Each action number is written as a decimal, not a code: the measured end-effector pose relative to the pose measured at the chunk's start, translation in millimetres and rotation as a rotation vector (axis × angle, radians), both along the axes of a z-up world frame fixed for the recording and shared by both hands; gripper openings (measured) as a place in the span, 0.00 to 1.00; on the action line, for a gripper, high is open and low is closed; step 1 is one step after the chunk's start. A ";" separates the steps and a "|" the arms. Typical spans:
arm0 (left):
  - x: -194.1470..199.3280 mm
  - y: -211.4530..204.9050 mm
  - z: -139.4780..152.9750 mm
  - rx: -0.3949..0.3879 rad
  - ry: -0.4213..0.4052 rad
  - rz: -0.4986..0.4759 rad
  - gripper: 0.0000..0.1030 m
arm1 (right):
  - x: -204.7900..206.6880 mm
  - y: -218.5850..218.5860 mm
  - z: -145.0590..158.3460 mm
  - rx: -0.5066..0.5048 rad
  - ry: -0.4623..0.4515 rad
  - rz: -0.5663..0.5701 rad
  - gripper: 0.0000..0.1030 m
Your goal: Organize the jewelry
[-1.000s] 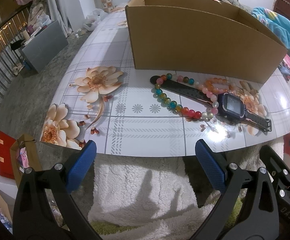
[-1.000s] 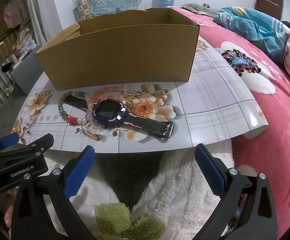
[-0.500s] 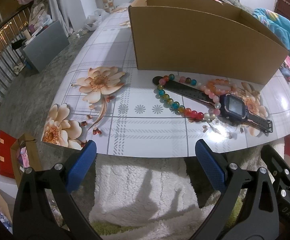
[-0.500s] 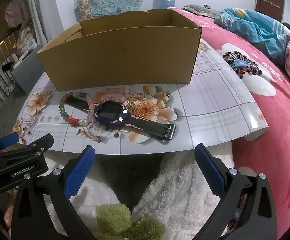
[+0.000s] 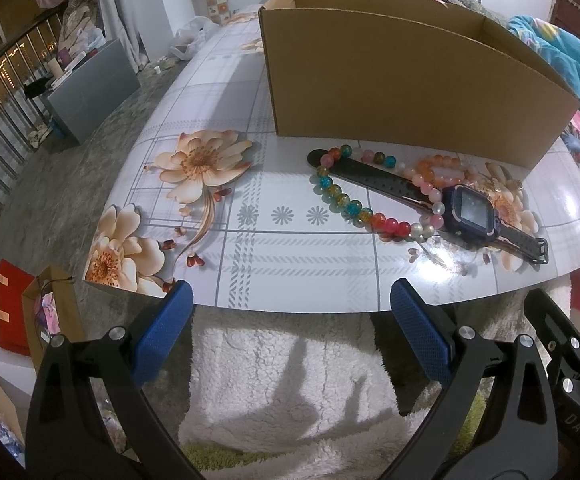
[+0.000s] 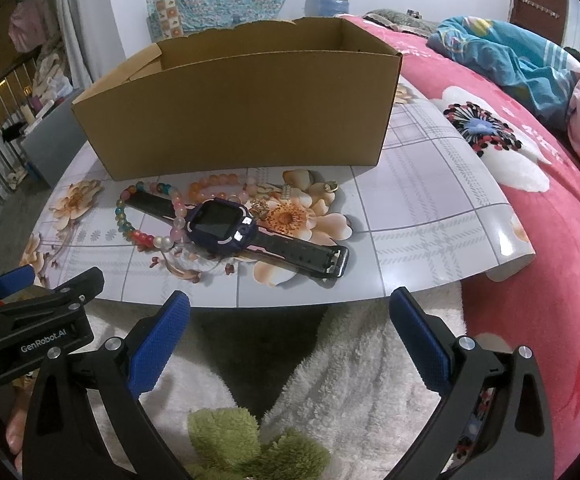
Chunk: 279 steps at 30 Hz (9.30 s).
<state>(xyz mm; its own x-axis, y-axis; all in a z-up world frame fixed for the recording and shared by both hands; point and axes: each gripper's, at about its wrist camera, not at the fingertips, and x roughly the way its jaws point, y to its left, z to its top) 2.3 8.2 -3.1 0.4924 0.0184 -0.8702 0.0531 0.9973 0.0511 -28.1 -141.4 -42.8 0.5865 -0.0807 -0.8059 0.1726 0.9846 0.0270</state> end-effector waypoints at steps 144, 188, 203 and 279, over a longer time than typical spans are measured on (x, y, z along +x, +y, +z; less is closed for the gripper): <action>260.3 -59.5 73.0 0.033 -0.071 -0.324 0.17 | 399.8 26.6 3.1 0.326 0.357 0.533 0.10; 60.5 24.4 -9.1 -0.143 -0.057 -0.186 0.82 | 42.7 -4.8 14.0 -0.062 -0.078 0.263 0.93; 100.6 20.6 -17.6 -0.299 -0.024 -0.226 0.45 | 68.6 18.3 -21.1 0.006 -0.024 0.310 0.41; 57.1 -30.4 -1.2 -0.220 -0.127 -0.381 0.20 | 32.9 -71.6 -0.7 0.468 -0.050 0.137 0.05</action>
<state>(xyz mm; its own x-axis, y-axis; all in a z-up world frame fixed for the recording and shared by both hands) 59.4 -22.2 -4.3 0.5315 -0.3627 -0.7655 0.4248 0.8960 -0.1295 4.8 -213.0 -43.5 0.6056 0.3640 -0.7076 0.0293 0.8784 0.4770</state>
